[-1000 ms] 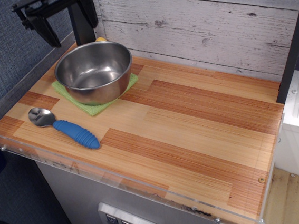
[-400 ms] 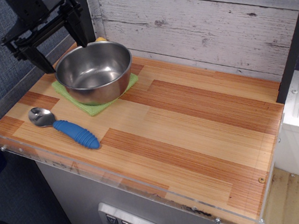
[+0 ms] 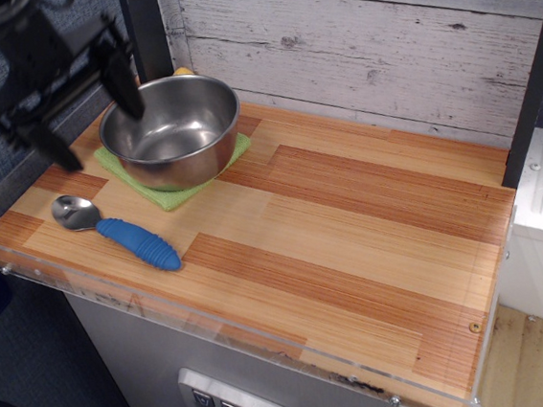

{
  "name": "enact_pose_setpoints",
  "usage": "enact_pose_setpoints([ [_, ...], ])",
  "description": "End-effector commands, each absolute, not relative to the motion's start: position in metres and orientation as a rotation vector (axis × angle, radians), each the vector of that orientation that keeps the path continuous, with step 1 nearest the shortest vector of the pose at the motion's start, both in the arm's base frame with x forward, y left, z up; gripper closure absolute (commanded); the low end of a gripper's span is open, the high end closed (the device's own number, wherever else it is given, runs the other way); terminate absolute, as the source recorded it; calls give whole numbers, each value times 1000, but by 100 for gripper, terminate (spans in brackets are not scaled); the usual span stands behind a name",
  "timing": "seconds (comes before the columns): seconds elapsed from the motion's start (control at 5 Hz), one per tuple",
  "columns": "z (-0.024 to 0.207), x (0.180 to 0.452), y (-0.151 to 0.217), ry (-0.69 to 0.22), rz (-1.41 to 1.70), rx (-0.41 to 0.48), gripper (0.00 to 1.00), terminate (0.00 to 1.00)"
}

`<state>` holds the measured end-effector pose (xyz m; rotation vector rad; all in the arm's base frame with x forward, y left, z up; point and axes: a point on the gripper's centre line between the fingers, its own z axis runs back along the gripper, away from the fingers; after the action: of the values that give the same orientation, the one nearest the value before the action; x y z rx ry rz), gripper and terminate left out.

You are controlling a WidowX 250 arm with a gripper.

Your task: Move blue spoon to right side of table

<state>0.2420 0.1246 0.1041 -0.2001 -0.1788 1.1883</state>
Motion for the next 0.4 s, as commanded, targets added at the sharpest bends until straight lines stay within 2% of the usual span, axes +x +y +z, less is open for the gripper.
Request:
enact_pose_setpoints([
  [0.0,89,218,133,-183,1216,-139,0,0],
  [0.2,71,214,135,-178,1212,-163,0,0],
])
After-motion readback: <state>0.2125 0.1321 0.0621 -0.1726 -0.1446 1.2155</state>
